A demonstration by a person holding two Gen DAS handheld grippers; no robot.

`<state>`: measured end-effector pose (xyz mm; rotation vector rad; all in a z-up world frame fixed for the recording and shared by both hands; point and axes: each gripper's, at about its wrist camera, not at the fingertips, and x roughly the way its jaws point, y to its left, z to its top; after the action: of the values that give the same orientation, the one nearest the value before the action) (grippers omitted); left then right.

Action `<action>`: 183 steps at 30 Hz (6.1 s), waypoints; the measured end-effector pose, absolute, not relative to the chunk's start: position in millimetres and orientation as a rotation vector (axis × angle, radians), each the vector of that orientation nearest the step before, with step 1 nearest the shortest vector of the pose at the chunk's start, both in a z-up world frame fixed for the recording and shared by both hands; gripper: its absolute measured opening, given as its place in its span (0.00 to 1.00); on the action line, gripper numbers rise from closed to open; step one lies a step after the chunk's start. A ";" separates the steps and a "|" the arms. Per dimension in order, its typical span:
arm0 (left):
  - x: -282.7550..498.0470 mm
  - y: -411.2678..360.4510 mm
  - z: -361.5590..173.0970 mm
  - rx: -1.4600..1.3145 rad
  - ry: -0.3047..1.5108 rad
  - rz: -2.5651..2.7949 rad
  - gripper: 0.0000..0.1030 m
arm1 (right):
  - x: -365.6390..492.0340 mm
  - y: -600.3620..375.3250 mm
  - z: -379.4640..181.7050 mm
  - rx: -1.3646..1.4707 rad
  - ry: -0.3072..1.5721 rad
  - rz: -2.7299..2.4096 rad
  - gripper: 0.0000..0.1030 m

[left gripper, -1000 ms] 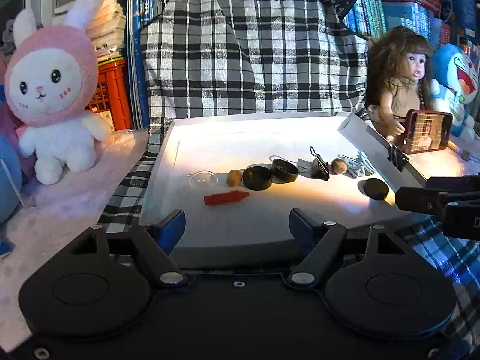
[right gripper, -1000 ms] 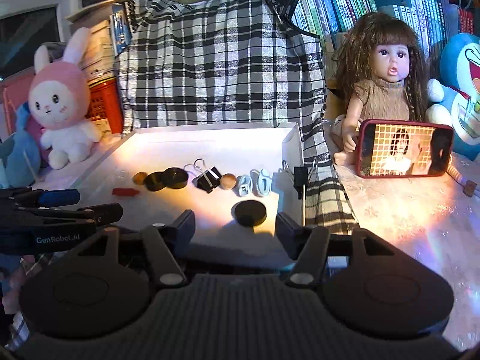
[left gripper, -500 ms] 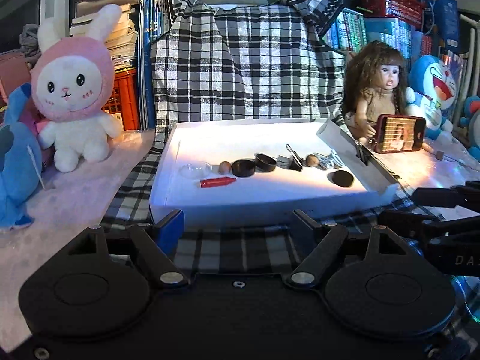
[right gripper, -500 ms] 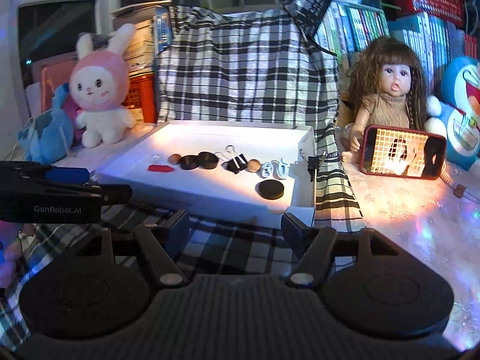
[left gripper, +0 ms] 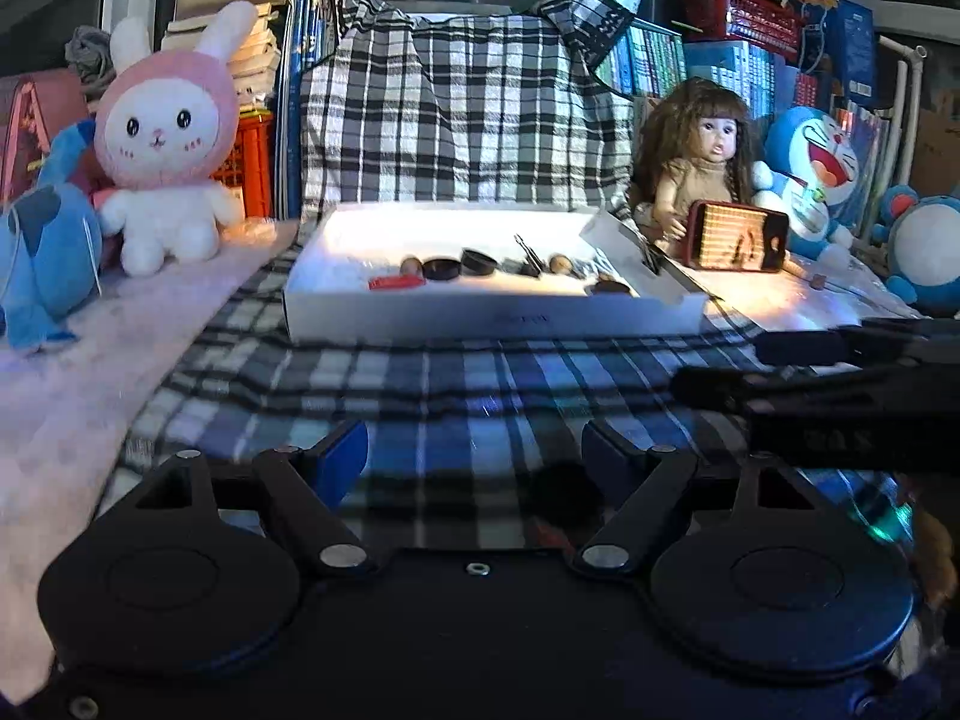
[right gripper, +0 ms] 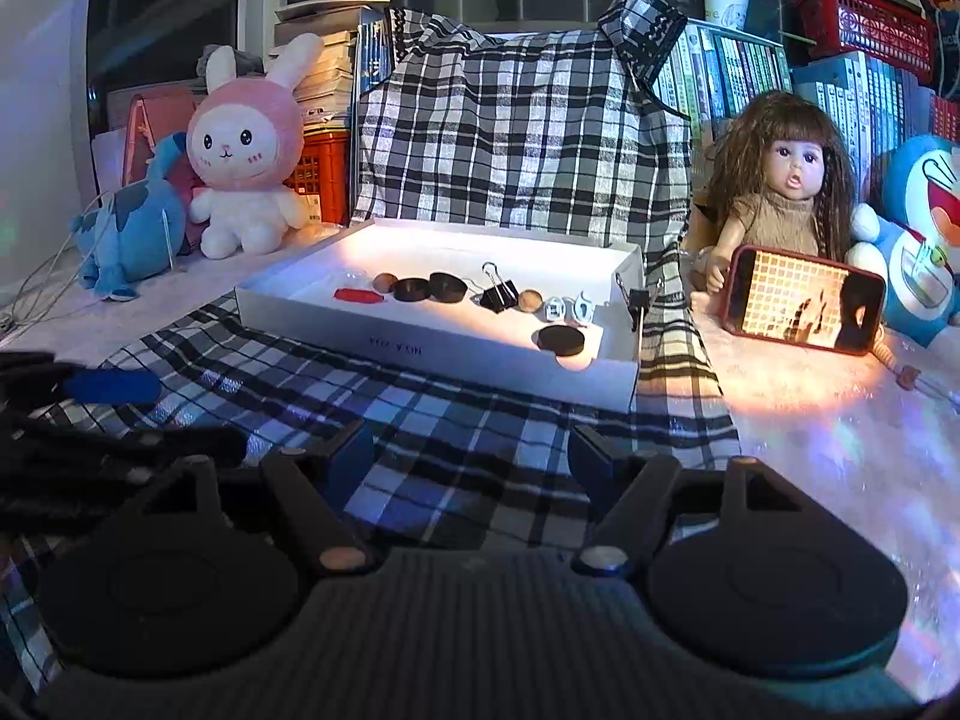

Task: Organize rigid objects
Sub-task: 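Withdraw both tools from the white box, then grasp a second red stick with the left tool while the right tool grasps another black disc, then carry the red stick and black disc into the white box and open both tools, then withdraw both tools from the white box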

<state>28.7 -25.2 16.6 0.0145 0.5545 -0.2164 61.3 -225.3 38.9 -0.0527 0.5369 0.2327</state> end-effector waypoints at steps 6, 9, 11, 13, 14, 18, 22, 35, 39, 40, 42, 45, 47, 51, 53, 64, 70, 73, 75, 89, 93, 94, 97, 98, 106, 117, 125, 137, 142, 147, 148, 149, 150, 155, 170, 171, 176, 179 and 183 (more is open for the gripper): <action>-1.5 -26.2 11.1 0.007 0.567 -0.263 0.75 | 58.6 -226.9 33.2 -0.046 0.551 0.236 0.79; -10.1 -26.7 7.0 0.012 0.598 -0.301 0.70 | 57.6 -227.3 31.0 -0.039 0.559 0.242 0.79; -13.8 -26.9 3.9 0.013 0.614 -0.316 0.55 | 56.9 -227.1 29.2 -0.040 0.565 0.246 0.79; -14.4 -26.3 1.2 0.008 0.626 -0.325 0.37 | 56.3 -226.3 27.7 -0.043 0.570 0.250 0.79; -13.9 -25.4 -0.3 0.001 0.638 -0.330 0.32 | 56.0 -225.7 27.0 -0.042 0.573 0.254 0.79; -13.7 -22.4 -1.5 0.017 0.631 -0.323 0.27 | 54.2 -222.4 26.1 -0.043 0.578 0.273 0.79; -12.3 -14.8 -2.5 0.038 0.623 -0.288 0.27 | 51.5 -216.1 26.0 -0.055 0.581 0.308 0.79; 2.0 19.4 -3.0 0.014 0.611 -0.164 0.27 | 45.8 -185.7 21.3 -0.099 0.600 0.419 0.79; 4.5 21.8 -3.7 0.017 0.605 -0.147 0.28 | 48.8 -177.2 18.7 -0.098 0.607 0.435 0.78; 5.3 22.2 -3.8 0.017 0.604 -0.144 0.28 | 49.5 -174.6 18.4 -0.099 0.609 0.440 0.76; 6.7 22.1 -4.1 0.018 0.604 -0.145 0.28 | 50.4 -169.5 17.5 -0.105 0.612 0.450 0.73; 7.2 21.5 -4.1 0.022 0.601 -0.145 0.29 | 51.2 -162.8 15.8 -0.117 0.612 0.459 0.61; 7.1 20.4 -4.2 0.027 0.596 -0.153 0.33 | 51.3 -161.3 15.4 -0.112 0.610 0.459 0.46; 2.4 14.6 -4.8 0.035 0.589 -0.180 0.37 | 50.7 -164.8 16.5 -0.092 0.605 0.447 0.37; 0.2 10.2 -5.8 0.041 0.587 -0.193 0.38 | 50.0 -168.0 16.8 -0.085 0.602 0.434 0.37; 0.8 -8.0 -9.5 0.046 0.572 -0.218 0.45 | 40.4 -186.6 16.6 -0.076 0.583 0.364 0.37; 5.1 -8.5 -10.9 0.047 0.569 -0.220 0.41 | 40.2 -191.3 15.7 -0.059 0.582 0.344 0.37; 5.6 -9.4 -10.2 0.044 0.565 -0.217 0.41 | 40.5 -192.1 15.3 -0.053 0.578 0.338 0.37; 7.2 -9.2 -8.6 0.036 0.565 -0.221 0.41 | 40.7 -192.7 15.7 -0.046 0.575 0.334 0.36; 54.0 -16.5 27.6 -0.001 0.532 -0.232 0.41 | 63.0 -201.7 33.5 -0.001 0.542 0.265 0.36; 74.0 -19.9 36.3 0.000 0.525 -0.222 0.41 | 76.2 -204.1 39.1 0.010 0.535 0.245 0.36; 79.4 -20.5 38.1 -0.002 0.524 -0.220 0.41 | 80.1 -204.9 40.5 0.015 0.535 0.243 0.36; 96.8 -21.6 41.9 -0.015 0.525 -0.219 0.41 | 92.4 -206.8 44.5 0.030 0.533 0.232 0.36; 103.4 -22.2 43.0 -0.020 0.527 -0.217 0.41 | 96.4 -206.8 45.7 0.034 0.534 0.230 0.36; 154.7 -26.4 48.1 -0.057 0.535 -0.209 0.41 | 135.6 -210.4 54.6 0.038 0.541 0.202 0.36; 208.7 -40.9 32.5 -0.020 0.587 -0.188 0.41 | 185.1 -212.1 48.3 0.068 0.603 0.172 0.36; 235.4 -41.1 17.9 -0.028 0.632 -0.168 0.41 | 211.7 -212.6 39.7 0.111 0.659 0.155 0.36; 251.5 -41.4 2.5 -0.030 0.649 -0.162 0.41 | 234.5 -212.1 26.0 0.135 0.709 0.136 0.36; 255.2 -40.9 -3.1 -0.036 0.656 -0.157 0.41 | 240.5 -212.6 23.1 0.137 0.719 0.130 0.36; 255.7 -44.6 -4.3 -0.012 0.649 -0.160 0.41 | 243.4 -212.0 19.1 0.133 0.727 0.131 0.36; 255.8 -45.3 -4.8 -0.008 0.647 -0.158 0.41 | 243.6 -211.9 18.5 0.132 0.726 0.131 0.36; 255.8 -46.0 -5.2 -0.004 0.645 -0.156 0.41 | 243.8 -211.5 18.4 0.129 0.725 0.132 0.36; 255.6 -47.2 -5.8 0.003 0.642 -0.155 0.41 | 243.9 -211.2 18.4 0.127 0.725 0.132 0.36; 255.2 -50.2 -7.4 0.025 0.633 -0.153 0.41 | 243.6 -211.1 18.0 0.120 0.723 0.137 0.35; 251.4 -45.5 -4.3 -0.008 0.635 -0.160 0.47 | 236.4 -211.0 19.1 0.122 0.702 0.130 0.40; 250.1 -45.1 -3.3 -0.010 0.634 -0.161 0.48 | 234.7 -210.8 20.1 0.117 0.695 0.128 0.46; 242.5 -42.0 4.1 -0.005 0.616 -0.150 0.57 | 227.5 -213.3 29.3 0.128 0.663 0.131 0.59; 235.6 -38.8 10.5 -0.011 0.601 -0.157 0.63 | 221.2 -215.3 36.2 0.127 0.641 0.130 0.62; 224.0 -35.1 19.2 -0.018 0.593 -0.150 0.69 | 209.5 -218.9 44.4 0.127 0.615 0.125 0.68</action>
<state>224.0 -35.1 19.2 -0.0182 0.5930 -0.1498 209.5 -218.9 44.4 0.1274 0.6153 0.1252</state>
